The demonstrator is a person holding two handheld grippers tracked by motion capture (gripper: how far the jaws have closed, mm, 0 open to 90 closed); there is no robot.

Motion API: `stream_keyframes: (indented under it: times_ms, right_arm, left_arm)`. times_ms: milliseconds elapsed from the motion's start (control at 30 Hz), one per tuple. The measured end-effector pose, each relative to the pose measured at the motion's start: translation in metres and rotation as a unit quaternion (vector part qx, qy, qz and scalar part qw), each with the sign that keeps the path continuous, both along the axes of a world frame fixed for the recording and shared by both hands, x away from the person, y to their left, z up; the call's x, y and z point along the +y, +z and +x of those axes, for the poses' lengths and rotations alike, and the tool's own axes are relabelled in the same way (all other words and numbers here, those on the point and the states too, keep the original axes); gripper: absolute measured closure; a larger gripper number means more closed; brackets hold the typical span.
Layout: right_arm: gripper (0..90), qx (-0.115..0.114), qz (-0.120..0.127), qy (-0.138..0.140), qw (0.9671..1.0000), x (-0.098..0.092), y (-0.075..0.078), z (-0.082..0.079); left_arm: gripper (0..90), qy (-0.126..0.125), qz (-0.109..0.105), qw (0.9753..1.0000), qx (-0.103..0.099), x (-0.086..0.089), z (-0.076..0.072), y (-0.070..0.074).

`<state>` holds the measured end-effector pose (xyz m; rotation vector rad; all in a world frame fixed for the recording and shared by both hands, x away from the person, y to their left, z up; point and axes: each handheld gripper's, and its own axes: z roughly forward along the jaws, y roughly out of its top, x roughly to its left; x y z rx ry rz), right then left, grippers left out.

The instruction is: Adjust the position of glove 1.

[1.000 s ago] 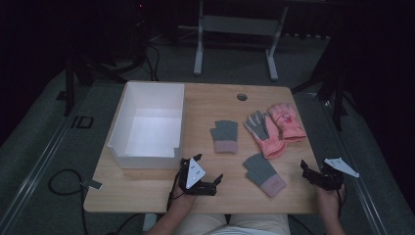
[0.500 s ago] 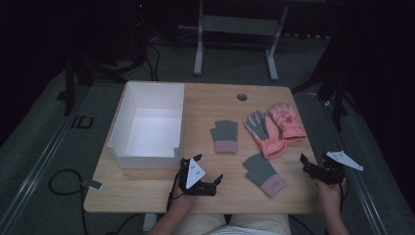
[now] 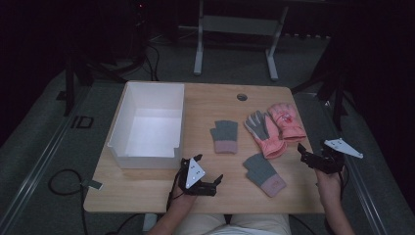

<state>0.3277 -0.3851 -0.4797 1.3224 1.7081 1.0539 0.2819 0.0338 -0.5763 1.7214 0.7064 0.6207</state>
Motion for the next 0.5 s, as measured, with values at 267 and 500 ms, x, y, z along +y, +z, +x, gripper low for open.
stream_keyframes:
  times_ms: [267, 500]
  right_arm:
    - [11.7, -0.024, 0.001, 0.018, 0.9996, 0.012, 0.021, 0.006]
    - [11.9, -0.040, -0.008, 0.038, 0.9984, 0.029, 0.039, 0.014]
  left_arm:
    - [0.6, 0.001, -0.002, 1.0000, 0.000, 0.001, 0.000, 0.000]
    - [0.6, 0.001, -0.002, 1.0000, 0.000, 0.000, 0.000, 0.000]
